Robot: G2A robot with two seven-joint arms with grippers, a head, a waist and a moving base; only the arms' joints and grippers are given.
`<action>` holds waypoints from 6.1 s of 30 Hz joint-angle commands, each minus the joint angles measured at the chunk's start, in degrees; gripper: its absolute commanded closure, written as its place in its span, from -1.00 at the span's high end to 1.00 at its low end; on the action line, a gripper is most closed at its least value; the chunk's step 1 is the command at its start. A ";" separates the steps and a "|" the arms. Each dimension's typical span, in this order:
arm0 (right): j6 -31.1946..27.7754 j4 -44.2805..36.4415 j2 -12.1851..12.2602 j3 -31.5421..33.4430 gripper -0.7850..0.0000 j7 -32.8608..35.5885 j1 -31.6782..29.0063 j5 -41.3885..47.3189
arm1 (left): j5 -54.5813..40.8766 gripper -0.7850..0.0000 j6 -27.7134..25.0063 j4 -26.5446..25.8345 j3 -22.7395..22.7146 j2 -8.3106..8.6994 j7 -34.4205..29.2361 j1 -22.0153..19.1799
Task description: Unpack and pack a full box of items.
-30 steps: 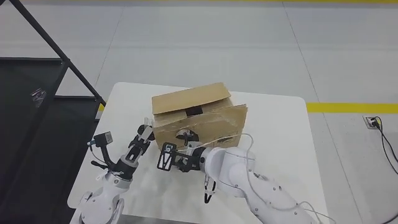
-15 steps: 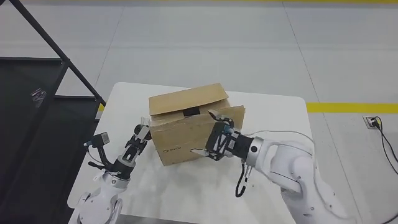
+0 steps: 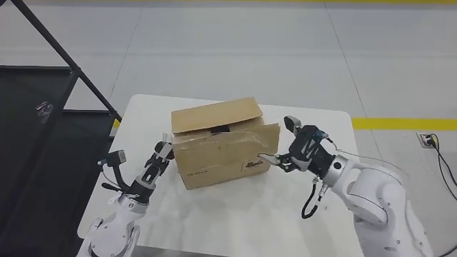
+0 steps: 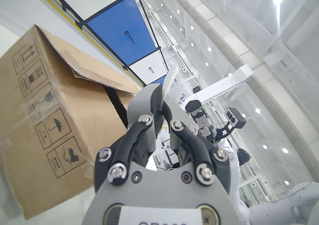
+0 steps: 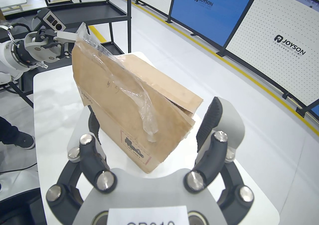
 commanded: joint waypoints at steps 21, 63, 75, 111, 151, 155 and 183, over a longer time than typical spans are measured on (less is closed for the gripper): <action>-10.26 36.40 0.61 -5.96 -1.00 15.93 20.39 32.40 | 0.70 -1.00 -0.99 1.27 0.36 0.31 -1.90 -0.65; 2.02 44.41 0.86 -16.41 -1.00 17.13 27.22 39.83 | 3.27 -1.00 -0.95 -0.81 -1.08 0.35 4.38 1.32; 10.61 39.32 1.29 -17.02 -1.00 17.35 25.88 36.59 | 3.22 -1.00 -1.27 -1.75 -0.88 0.30 4.81 1.42; 21.60 16.26 3.91 -13.35 -1.00 23.01 12.68 32.41 | 3.83 -1.00 -2.61 -5.49 -2.58 0.49 4.97 0.99; 13.16 -0.34 6.27 -6.52 1.00 4.19 -6.48 27.79 | 5.16 -1.00 -2.18 -15.45 3.13 0.78 -3.85 -4.22; 12.57 1.43 6.09 -7.46 1.00 2.46 -5.15 27.72 | 2.46 -1.00 -0.49 -18.05 4.34 0.87 -6.77 -6.07; 7.49 13.30 4.11 -15.70 1.00 -5.66 -1.25 40.00 | -8.06 -1.00 5.14 -23.94 10.57 0.57 -12.33 -14.75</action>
